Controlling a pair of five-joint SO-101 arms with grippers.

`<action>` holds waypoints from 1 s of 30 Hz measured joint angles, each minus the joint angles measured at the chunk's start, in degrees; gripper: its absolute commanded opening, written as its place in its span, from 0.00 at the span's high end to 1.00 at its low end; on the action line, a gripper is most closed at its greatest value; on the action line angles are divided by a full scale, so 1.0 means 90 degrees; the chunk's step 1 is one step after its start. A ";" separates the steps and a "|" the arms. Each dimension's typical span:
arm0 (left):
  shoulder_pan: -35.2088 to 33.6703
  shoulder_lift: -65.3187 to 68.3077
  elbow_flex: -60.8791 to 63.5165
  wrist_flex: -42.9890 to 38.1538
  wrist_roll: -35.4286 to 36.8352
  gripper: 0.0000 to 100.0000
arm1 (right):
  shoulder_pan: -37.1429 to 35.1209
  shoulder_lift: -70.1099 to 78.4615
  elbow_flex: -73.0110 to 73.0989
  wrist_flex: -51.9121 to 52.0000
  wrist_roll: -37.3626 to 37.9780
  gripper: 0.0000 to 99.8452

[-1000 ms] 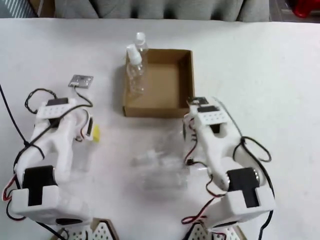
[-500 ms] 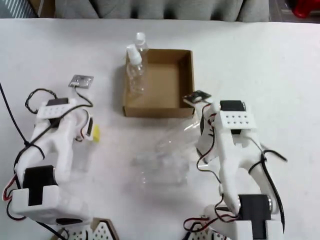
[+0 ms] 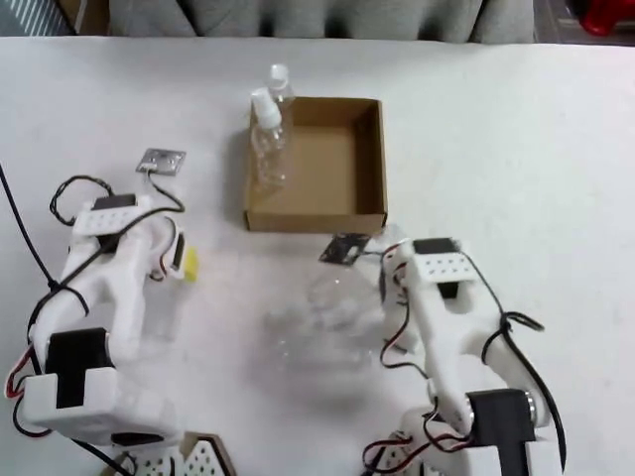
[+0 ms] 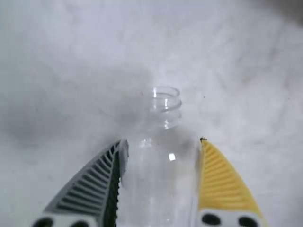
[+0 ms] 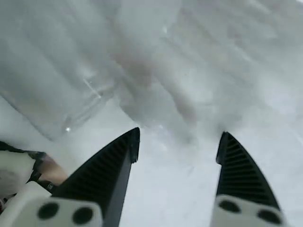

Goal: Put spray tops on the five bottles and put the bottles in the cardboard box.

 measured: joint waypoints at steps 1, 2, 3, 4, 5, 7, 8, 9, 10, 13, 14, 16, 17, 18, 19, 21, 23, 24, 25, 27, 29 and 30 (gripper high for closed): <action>0.0000 0.0000 0.0000 0.0000 0.0000 0.98 | -0.0098 0.0000 0.0088 -0.0137 0.0000 0.80; 0.0000 0.0000 0.0000 0.0000 0.0000 0.98 | -0.0166 0.0000 0.0176 -0.0274 0.0000 0.84; 0.0000 0.0000 0.0000 0.0000 0.0000 0.98 | -0.0176 0.0000 0.0254 -0.0449 0.0010 0.89; 0.0000 0.0000 0.0000 0.0000 0.0000 0.98 | -0.0166 -0.0010 0.0322 -0.0635 0.0010 0.95; 0.0000 0.0000 0.0000 0.0000 0.0000 0.98 | -0.0156 -0.0020 0.0391 -0.0811 0.0010 1.00; 0.0000 0.0000 0.0000 0.0000 0.0000 0.98 | -0.0147 -0.0059 0.0420 -0.1104 0.0010 0.96; 0.0000 0.0000 0.0000 0.0000 0.0000 0.98 | -0.0137 -0.0068 0.0420 -0.1172 0.0010 0.97; 0.0000 0.0000 0.0000 0.0000 0.0000 0.98 | -0.0147 -0.0068 0.0420 -0.1192 0.0029 0.98; 0.0000 0.0000 0.0000 0.0000 0.0000 0.98 | -0.0186 -0.0068 0.0420 -0.1201 0.0049 0.99; 0.0000 0.0000 0.0000 0.0000 0.0000 0.98 | -0.0068 -0.0068 0.0420 -0.1201 0.0264 0.98; 0.0000 0.0000 0.0000 0.0000 0.0000 0.98 | 0.0039 -0.0068 0.0371 -0.1143 0.0430 0.98; 0.0000 0.0000 0.0000 0.0000 0.0000 0.98 | 0.0322 -0.0068 0.0156 -0.0772 0.0840 0.98; 0.0000 0.0000 0.0000 0.0000 0.0000 0.98 | 0.0488 -0.0068 -0.0010 -0.0567 0.1045 0.98; 0.0000 0.0000 0.0000 0.0000 0.0000 0.98 | 0.0654 -0.0068 -0.0195 -0.0342 0.1241 0.98; 0.0000 0.0000 0.0000 0.0000 0.0000 0.98 | 0.0830 -0.0068 -0.0400 -0.0068 0.1455 0.98; 0.0000 0.0000 0.0000 0.0000 0.0000 0.98 | 0.1201 -0.0068 -0.0850 0.0498 0.1895 0.98; 0.0000 0.0000 0.0000 0.0000 0.0000 0.98 | 0.1641 -0.0068 -0.1299 0.0967 0.2344 0.98; 0.0000 0.0000 0.0000 0.0000 0.0000 0.98 | 0.1866 -0.0059 -0.1524 0.1201 0.2598 0.98; 0.0000 0.0000 0.0000 0.0000 0.0000 0.98 | 0.2090 -0.0059 -0.1729 0.1309 0.2842 0.98; 0.0000 0.0000 0.0000 0.0000 0.0000 0.98 | 0.2559 -0.0059 -0.2032 0.1465 0.3282 0.98; 0.0000 0.0000 0.0000 0.0000 0.0000 0.98 | 0.2930 -0.0059 -0.2149 0.1504 0.3575 0.98; 0.0000 0.0000 0.0000 0.0000 0.0000 0.98 | 0.3067 -0.0059 -0.2178 0.1504 0.3624 0.98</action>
